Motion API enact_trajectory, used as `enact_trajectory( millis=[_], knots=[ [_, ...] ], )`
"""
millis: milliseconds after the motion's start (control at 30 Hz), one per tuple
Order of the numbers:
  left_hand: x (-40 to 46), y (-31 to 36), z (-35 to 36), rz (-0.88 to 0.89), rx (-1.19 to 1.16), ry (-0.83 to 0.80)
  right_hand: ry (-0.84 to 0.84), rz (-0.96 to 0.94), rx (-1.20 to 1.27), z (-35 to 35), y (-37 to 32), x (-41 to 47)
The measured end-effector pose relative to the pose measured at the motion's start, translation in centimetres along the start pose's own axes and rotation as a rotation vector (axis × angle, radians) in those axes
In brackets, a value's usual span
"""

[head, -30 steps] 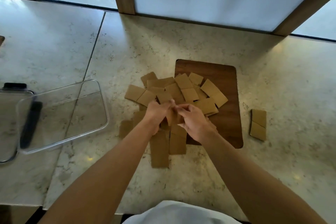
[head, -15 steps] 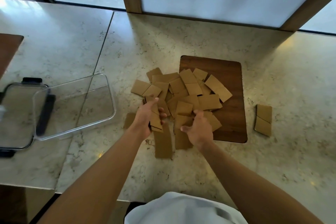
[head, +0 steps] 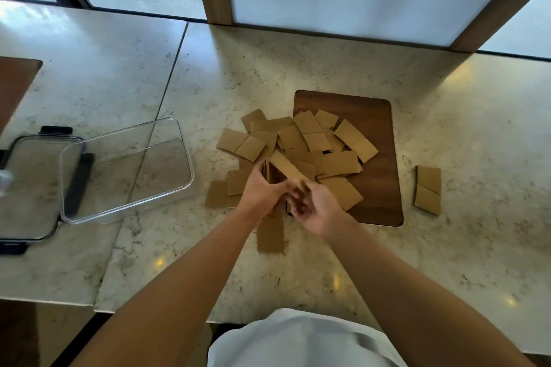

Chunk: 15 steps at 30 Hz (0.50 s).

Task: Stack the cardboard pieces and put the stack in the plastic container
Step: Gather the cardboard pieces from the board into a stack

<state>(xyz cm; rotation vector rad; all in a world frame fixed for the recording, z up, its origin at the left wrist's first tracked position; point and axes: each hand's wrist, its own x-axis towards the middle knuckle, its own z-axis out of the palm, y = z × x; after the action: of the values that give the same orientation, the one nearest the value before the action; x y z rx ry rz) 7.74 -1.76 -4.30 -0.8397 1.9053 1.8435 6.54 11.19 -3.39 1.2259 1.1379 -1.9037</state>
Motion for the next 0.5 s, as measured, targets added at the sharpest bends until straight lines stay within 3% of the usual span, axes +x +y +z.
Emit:
enact_trajectory(
  millis=[100, 167, 233, 300, 367, 433, 500],
  knots=[
    [0.7, 0.7, -0.3, -0.072, -0.144, 0.122, -0.052, -0.044, -0.69, 0.5, 1.4, -0.2],
    [1.0, 0.7, -1.1, -0.103, -0.176, 0.107, -0.074, -0.103, -0.989, 0.2, 1.2, -0.3],
    [1.0, 0.5, -1.8, -0.128, -0.259, 0.066, 0.021, -0.262, -1.052, -0.4, 0.7, 0.0],
    [0.8, 0.2, -2.5, -0.161, -0.426, 0.044, 0.251, -0.506, -1.017, -1.1, 0.4, 1.1],
    [0.6, 0.1, -3.2, -0.169, -0.542, 0.033, 0.454, -0.634, -1.198, -1.4, 0.4, 2.2],
    [0.5, 0.1, -3.6, -0.147, -0.575, 0.04, 0.494, -0.635, -1.381, -1.3, 0.8, 3.1],
    [0.6, -0.2, -4.2, -0.111, -0.546, 0.082, 0.455, -0.673, -1.401, -1.3, 0.8, 3.7]
  ],
)
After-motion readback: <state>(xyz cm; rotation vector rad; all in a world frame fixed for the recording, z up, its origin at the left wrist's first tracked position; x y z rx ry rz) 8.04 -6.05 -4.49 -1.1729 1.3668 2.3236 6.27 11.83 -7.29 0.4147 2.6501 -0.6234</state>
